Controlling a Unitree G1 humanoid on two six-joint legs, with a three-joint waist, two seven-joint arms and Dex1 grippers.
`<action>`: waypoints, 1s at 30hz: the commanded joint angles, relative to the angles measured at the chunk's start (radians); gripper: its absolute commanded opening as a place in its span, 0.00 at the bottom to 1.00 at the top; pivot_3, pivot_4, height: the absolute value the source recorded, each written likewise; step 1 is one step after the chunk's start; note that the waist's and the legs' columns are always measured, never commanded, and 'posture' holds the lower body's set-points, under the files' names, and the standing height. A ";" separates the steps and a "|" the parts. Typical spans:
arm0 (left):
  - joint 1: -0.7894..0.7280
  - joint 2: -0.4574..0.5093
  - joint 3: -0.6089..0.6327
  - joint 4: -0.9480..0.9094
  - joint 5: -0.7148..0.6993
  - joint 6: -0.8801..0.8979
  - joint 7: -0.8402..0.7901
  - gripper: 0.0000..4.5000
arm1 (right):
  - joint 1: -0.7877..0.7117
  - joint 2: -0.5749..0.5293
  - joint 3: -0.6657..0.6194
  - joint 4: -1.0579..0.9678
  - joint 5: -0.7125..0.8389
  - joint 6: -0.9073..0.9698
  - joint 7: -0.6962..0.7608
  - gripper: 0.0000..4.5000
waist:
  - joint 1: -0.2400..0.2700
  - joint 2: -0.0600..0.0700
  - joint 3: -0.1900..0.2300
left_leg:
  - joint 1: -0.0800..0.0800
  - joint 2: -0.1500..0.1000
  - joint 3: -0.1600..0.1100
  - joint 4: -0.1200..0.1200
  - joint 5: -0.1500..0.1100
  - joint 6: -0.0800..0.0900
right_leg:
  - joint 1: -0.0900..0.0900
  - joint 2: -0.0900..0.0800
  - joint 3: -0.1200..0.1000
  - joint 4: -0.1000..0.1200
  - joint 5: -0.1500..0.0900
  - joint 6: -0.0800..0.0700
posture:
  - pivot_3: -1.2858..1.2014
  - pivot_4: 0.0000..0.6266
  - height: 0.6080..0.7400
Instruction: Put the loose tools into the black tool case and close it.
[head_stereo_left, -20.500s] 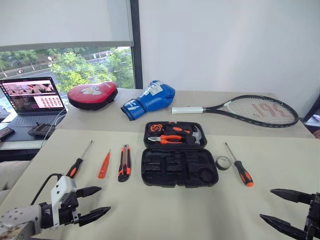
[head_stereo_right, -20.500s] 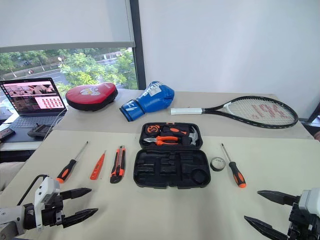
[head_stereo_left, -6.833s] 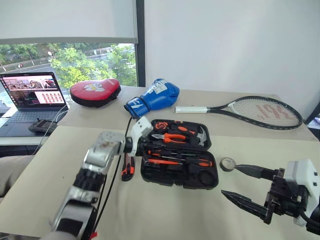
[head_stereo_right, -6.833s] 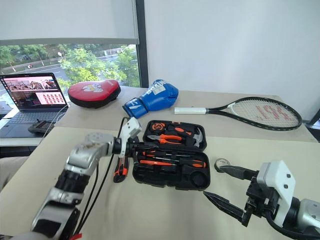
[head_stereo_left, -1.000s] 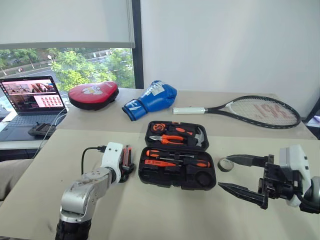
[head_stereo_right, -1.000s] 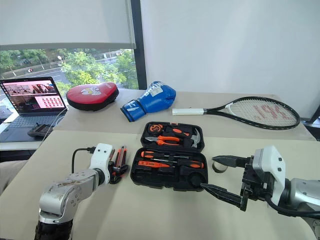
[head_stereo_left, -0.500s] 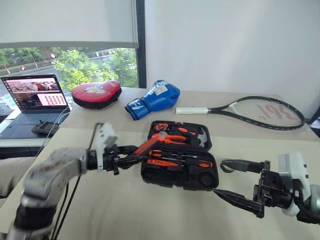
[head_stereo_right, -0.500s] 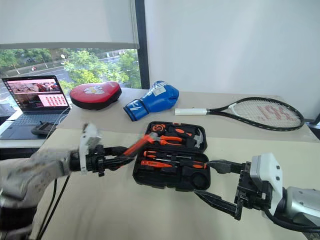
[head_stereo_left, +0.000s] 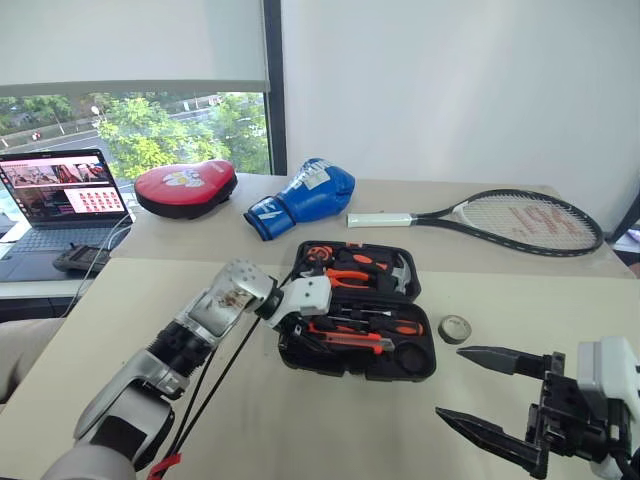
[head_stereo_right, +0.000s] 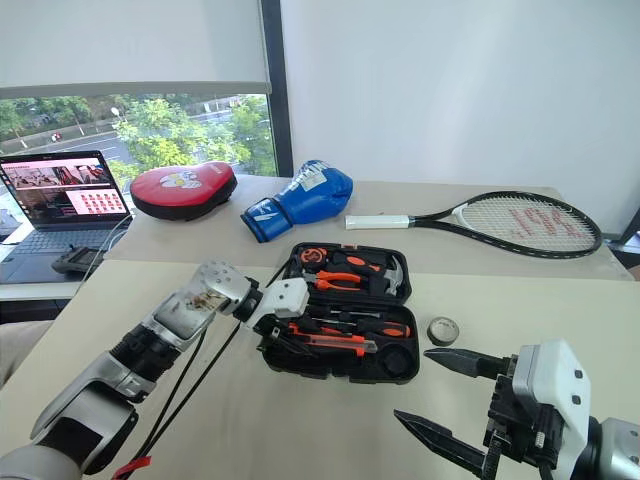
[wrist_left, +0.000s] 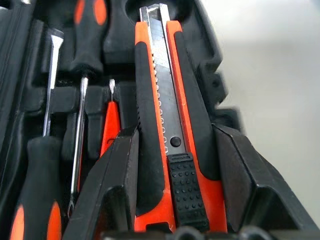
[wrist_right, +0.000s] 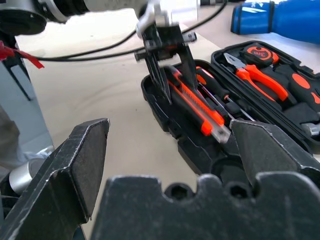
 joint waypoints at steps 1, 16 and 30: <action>-0.015 0.005 0.009 -0.001 0.017 -0.045 -0.040 0.39 | 0.014 0.011 -0.025 -0.037 0.016 -0.027 -0.023 1.00 | 0.003 0.000 0.000 | 0.000 0.001 0.000 0.000 0.000 0.000 | 0.000 0.000 0.000 0.000 0.000 0.000 | 0.52 0.24 1.00; -0.007 -0.005 0.040 -0.059 -0.023 0.084 -0.082 0.75 | 0.045 0.017 -0.021 -0.023 -0.026 -0.059 -0.008 1.00 | 0.005 0.000 0.000 | 0.000 0.001 -0.001 0.002 0.000 0.000 | 0.001 0.000 -0.001 0.000 0.000 0.001 | 0.52 0.24 1.00; 0.224 -0.081 0.377 -0.224 -0.276 0.279 0.155 0.16 | 0.030 0.023 0.009 -0.010 -0.067 -0.076 -0.015 1.00 | 0.003 0.001 0.000 | 0.002 0.001 -0.002 0.005 0.000 -0.001 | 0.003 -0.001 0.000 0.002 0.000 0.003 | 0.52 0.24 1.00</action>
